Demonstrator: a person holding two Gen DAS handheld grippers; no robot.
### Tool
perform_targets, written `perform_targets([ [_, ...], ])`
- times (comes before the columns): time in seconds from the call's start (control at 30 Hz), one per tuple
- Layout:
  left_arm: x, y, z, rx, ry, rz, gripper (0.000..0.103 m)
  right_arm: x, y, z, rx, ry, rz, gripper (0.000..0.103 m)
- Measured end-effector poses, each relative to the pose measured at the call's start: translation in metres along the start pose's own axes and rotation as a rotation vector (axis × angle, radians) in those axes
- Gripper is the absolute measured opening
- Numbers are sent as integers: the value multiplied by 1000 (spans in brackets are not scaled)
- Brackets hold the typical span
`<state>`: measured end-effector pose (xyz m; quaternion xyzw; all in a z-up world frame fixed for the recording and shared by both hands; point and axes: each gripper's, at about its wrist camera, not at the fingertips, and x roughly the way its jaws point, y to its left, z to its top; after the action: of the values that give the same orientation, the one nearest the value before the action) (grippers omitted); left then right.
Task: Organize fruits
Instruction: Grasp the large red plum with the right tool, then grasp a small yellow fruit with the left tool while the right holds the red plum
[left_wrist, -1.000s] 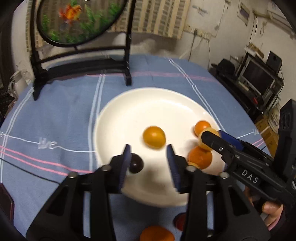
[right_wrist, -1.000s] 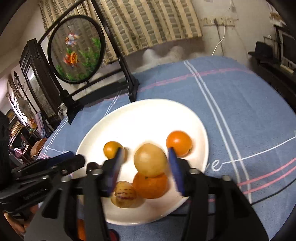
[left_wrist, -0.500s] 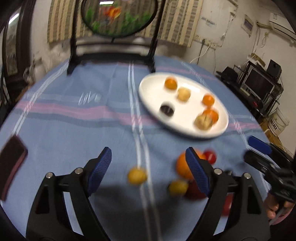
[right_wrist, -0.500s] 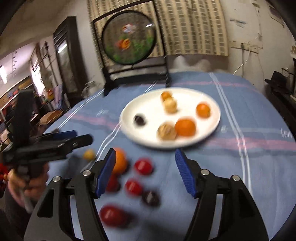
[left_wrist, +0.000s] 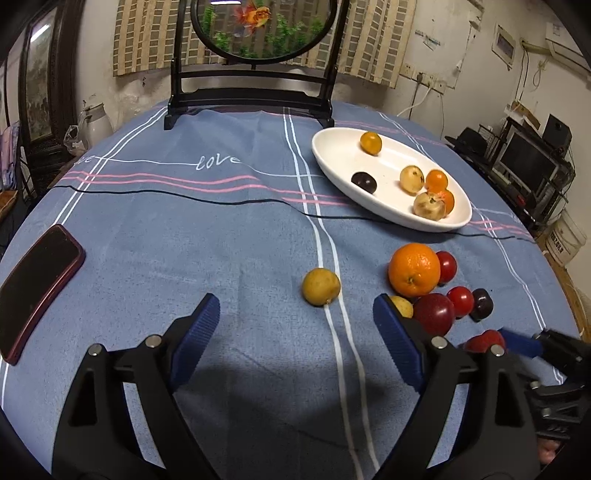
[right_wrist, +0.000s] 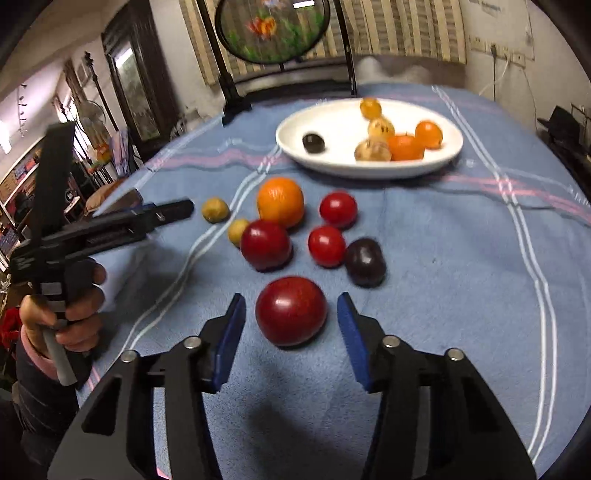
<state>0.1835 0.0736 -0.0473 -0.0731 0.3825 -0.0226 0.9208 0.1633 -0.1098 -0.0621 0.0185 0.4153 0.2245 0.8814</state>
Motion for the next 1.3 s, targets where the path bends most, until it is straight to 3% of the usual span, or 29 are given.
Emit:
perform_targets([
  [0.3, -1, 2, -1, -5, -1, 2, 88, 8, -1, -2, 23, 44, -32, 49],
  [0.5, 1, 2, -1, -8, 11, 4, 88, 10, 0, -2, 26, 45, -13, 42],
  [0.73, 6, 3, -1, -10, 37, -13, 88, -4, -19, -3, 134, -31, 75, 41],
  [0.83, 10, 4, 0, -20, 52, -20, 83, -8, -24, -4, 161, -56, 90, 41],
  [1.0, 21, 2, 4, -21, 84, -19, 59, -8, -26, -3, 172, -59, 105, 41],
  [1.3, 33, -26, 13, 105, 74, 44, 54, -8, -30, -4, 187, -66, 122, 41],
])
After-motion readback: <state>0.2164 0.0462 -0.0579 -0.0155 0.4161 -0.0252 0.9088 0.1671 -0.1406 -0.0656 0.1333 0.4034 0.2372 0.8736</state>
